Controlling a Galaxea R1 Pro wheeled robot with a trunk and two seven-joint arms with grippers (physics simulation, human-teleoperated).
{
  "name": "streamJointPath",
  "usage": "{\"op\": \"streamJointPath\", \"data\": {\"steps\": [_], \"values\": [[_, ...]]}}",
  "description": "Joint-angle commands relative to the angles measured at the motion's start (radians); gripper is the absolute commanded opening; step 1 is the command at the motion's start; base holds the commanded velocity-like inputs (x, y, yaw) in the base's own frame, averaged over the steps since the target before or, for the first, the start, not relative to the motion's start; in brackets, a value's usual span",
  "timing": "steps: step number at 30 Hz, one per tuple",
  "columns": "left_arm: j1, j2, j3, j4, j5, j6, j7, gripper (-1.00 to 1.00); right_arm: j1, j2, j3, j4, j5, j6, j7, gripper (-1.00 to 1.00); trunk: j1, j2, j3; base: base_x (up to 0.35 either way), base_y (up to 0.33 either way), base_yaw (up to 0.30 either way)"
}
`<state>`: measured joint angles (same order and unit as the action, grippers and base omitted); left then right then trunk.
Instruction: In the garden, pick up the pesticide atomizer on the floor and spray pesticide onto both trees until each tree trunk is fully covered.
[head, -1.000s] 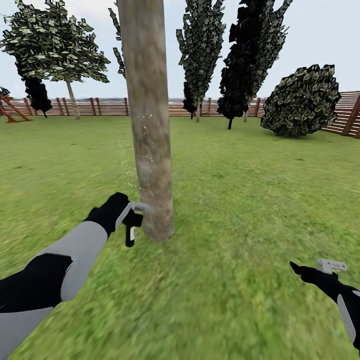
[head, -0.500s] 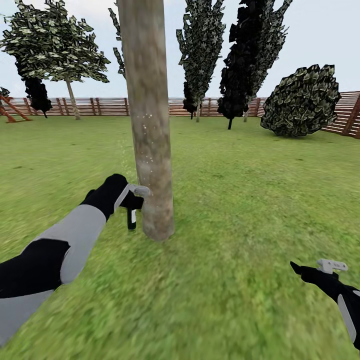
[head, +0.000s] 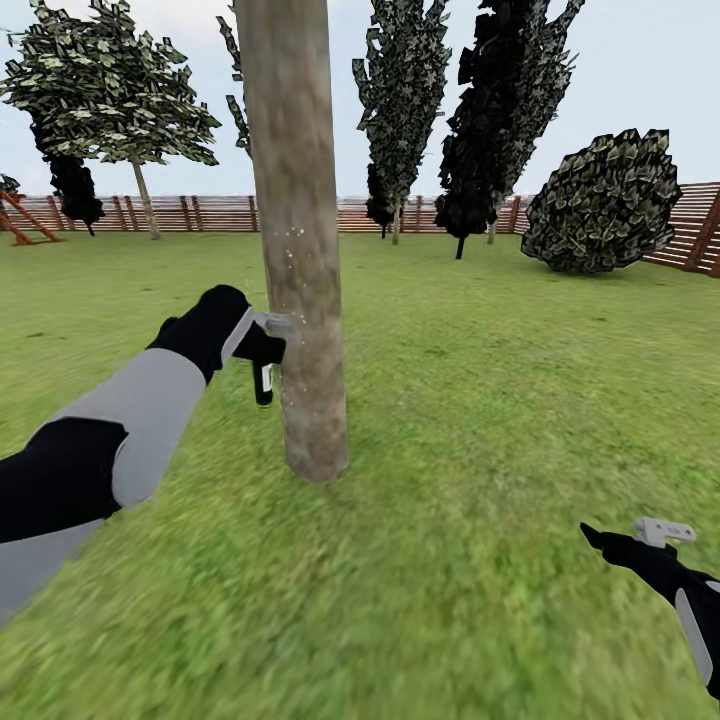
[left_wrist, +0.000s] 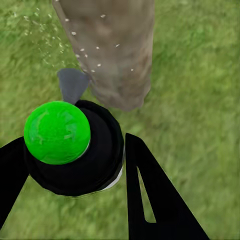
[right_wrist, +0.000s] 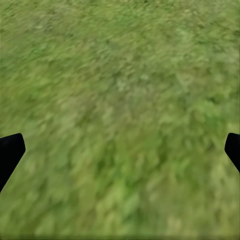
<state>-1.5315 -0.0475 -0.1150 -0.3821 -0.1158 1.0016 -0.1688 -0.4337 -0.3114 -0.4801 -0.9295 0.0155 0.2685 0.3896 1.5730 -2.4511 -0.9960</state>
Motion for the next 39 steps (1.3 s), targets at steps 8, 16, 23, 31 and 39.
{"op": "streamJointPath", "data": {"steps": [8,16,23,31,39], "values": [[-0.057,-0.013,-0.001,0.021,0.001,0.002,0.000,-1.00,0.000,0.000,0.000,0.000,0.000,0.000,0.000,1.00,0.000,0.000,0.000,0.000,0.000,0.000],[-0.058,-0.021,-0.002,0.077,0.001,0.002,0.000,-1.00,0.000,0.000,0.000,0.000,0.001,0.000,0.000,1.00,0.000,0.000,0.000,0.000,-0.007,0.031],[-0.058,-0.021,-0.002,0.085,0.001,0.002,0.000,-1.00,0.000,0.000,0.000,0.000,0.001,0.000,0.000,1.00,0.000,0.000,0.000,0.000,-0.268,0.207],[-0.058,-0.021,-0.002,0.086,0.001,0.002,0.000,-1.00,0.000,0.000,0.000,0.000,0.001,0.000,0.000,1.00,0.000,0.000,0.000,0.000,-0.322,0.012],[-0.058,-0.021,-0.002,0.086,0.001,0.002,0.000,-1.00,0.000,0.000,0.000,0.000,0.001,0.000,0.000,1.00,0.000,0.000,0.000,0.000,-0.322,0.217]]}}
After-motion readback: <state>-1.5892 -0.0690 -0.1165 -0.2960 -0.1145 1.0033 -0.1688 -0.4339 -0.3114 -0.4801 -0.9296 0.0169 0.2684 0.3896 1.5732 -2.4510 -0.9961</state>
